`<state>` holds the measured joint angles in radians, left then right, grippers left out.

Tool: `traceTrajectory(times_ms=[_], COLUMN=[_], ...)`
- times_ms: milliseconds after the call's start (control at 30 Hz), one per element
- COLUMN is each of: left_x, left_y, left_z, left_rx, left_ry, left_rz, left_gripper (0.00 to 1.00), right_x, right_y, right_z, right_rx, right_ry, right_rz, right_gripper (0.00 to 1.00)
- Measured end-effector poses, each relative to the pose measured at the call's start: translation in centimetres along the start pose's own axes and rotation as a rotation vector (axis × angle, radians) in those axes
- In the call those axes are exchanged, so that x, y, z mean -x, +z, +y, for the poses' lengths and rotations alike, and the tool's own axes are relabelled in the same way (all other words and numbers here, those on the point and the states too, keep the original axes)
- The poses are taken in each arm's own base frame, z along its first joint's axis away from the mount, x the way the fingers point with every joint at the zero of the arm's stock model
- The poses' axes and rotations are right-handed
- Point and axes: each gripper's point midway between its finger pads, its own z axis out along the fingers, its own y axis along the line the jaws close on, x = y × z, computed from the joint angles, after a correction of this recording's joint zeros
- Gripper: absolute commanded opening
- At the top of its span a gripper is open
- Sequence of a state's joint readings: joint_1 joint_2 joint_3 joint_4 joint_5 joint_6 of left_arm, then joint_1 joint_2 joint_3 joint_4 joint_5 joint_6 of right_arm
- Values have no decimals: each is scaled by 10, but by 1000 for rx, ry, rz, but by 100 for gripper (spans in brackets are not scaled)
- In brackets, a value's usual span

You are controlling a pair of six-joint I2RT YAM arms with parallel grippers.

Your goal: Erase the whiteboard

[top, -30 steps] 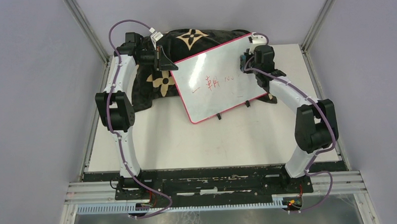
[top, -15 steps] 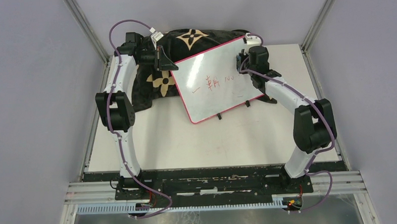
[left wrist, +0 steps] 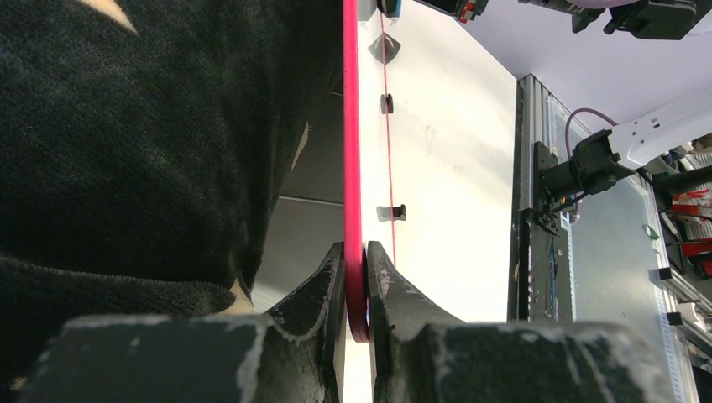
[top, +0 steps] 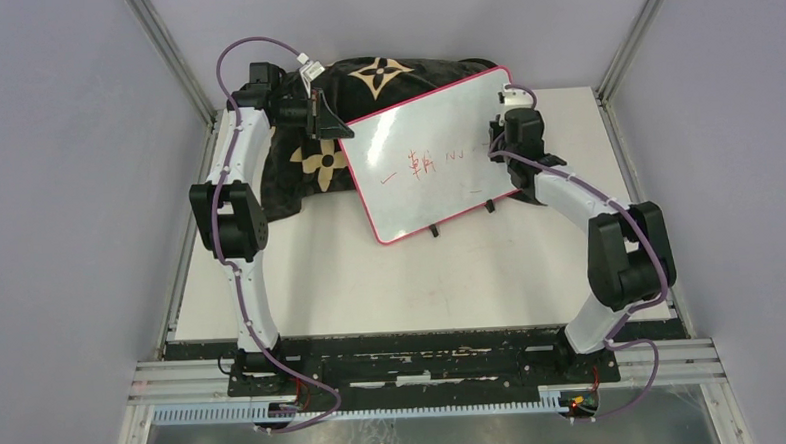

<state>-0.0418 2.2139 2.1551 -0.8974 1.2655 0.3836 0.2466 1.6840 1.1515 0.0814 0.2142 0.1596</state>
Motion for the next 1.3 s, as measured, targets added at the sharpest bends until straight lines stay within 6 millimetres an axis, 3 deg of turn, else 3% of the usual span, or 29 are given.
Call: traceTrajectory(times_ms=[167, 633, 767, 967, 1167, 1300], left_x=[-1, -2, -1, -1, 0, 1], left_y=[1, 0, 0, 1, 4, 6], left_z=[-1, 1, 1, 0, -2, -3], left_rx=[-2, 7, 8, 7, 1, 1], left_ry=[-3, -6, -6, -3, 4, 11], left_rz=[3, 7, 7, 6, 9, 11], left_gripper=[3, 3, 3, 3, 3, 3], right_x=[-2, -15, -17, -16, -14, -21], right_y=[-2, -31, -36, -36, -33, -25], right_z=[14, 128, 147, 144, 128, 86], right_rx=[33, 235, 277, 253, 213, 137], right_ry=[-4, -114, -130, -159, -157, -128], right_rz=[-11, -18, -19, -8, -4, 20], right_gripper=[1, 1, 1, 1, 1, 1])
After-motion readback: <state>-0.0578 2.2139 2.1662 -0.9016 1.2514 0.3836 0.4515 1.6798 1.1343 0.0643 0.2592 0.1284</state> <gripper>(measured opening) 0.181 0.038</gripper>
